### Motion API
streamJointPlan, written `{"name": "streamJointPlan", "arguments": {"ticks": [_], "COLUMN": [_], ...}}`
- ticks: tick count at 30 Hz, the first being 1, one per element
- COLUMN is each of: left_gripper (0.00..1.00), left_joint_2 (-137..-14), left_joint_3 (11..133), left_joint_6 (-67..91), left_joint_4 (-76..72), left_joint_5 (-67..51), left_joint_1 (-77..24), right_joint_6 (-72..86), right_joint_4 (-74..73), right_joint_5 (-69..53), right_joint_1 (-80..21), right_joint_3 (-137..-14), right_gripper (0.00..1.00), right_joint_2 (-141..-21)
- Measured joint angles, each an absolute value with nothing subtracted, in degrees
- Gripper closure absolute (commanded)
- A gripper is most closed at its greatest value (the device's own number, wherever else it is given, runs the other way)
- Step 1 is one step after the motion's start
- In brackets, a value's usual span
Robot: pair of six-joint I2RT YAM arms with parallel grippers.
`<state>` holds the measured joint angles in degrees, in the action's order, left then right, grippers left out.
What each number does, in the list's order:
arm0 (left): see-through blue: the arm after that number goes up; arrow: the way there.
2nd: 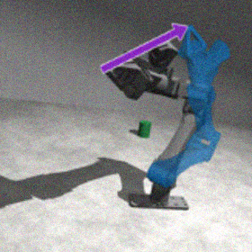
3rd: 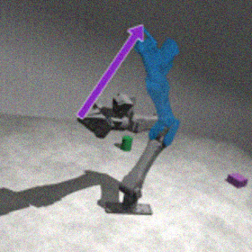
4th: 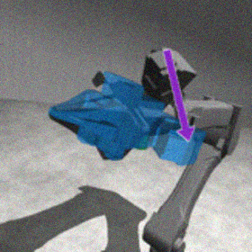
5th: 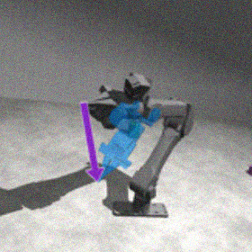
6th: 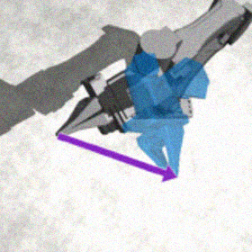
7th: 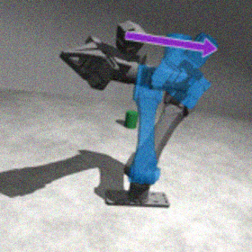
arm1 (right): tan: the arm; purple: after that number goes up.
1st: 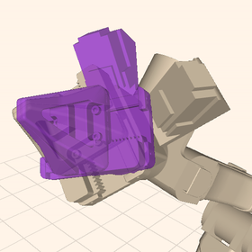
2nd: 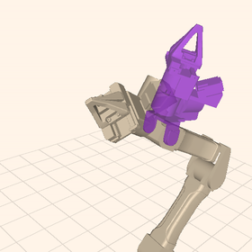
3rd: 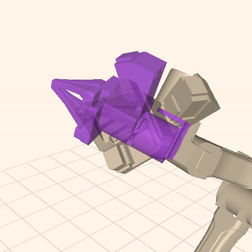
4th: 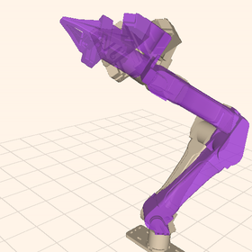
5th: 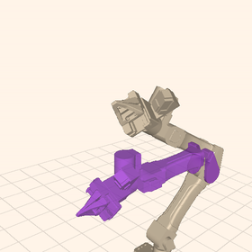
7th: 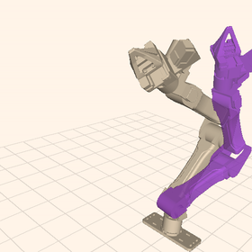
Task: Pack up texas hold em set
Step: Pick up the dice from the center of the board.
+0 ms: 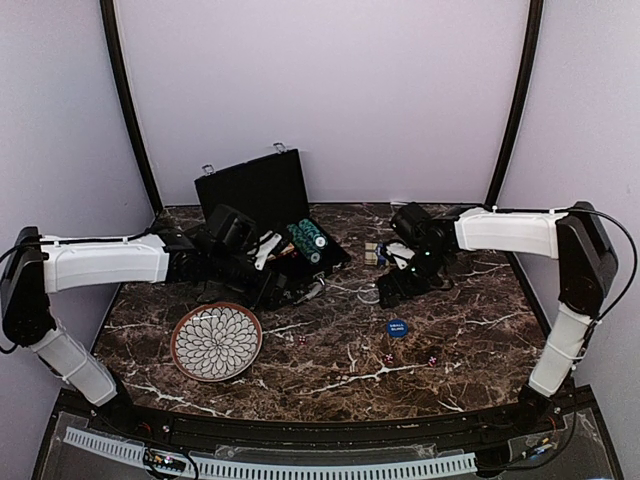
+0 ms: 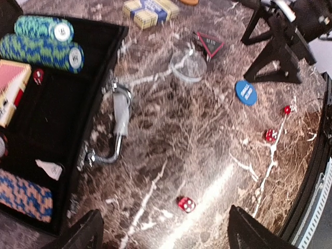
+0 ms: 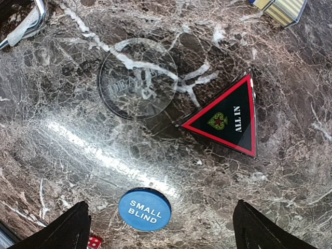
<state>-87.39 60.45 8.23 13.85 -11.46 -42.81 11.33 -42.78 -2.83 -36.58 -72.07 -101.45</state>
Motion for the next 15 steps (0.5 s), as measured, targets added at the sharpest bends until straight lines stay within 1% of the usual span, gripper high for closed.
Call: {"name": "streamJointPlan", "arguments": {"ticks": [2, 4, 10, 15], "left_gripper": [0.21, 0.22, 0.22, 0.24], "left_joint_2": [-87.4, -87.4, -88.2, -92.2], "left_joint_3": [59.1, 58.2, 55.0, 54.4], "left_joint_6": [9.4, 11.2, 19.4, 24.7], "left_joint_4": [14.1, 14.3, 14.0, 13.9], "left_joint_5": [-11.3, -10.5, -7.4, -6.3], "left_joint_1": [-44.2, -45.6, -50.0, -51.9], "right_joint_6": [11.3, 11.3, 11.6, 12.1], "right_joint_4": [-42.6, -42.3, -41.6, -40.1], "right_joint_5": [-3.0, -3.2, -3.4, -3.6], "right_joint_1": [-36.6, -36.6, -36.6, -36.6], "right_joint_3": [-72.1, -72.1, -72.0, -70.6], "right_gripper": [0.04, 0.04, 0.05, 0.05], "right_joint_2": [-101.4, -101.4, -101.2, -99.8]}}
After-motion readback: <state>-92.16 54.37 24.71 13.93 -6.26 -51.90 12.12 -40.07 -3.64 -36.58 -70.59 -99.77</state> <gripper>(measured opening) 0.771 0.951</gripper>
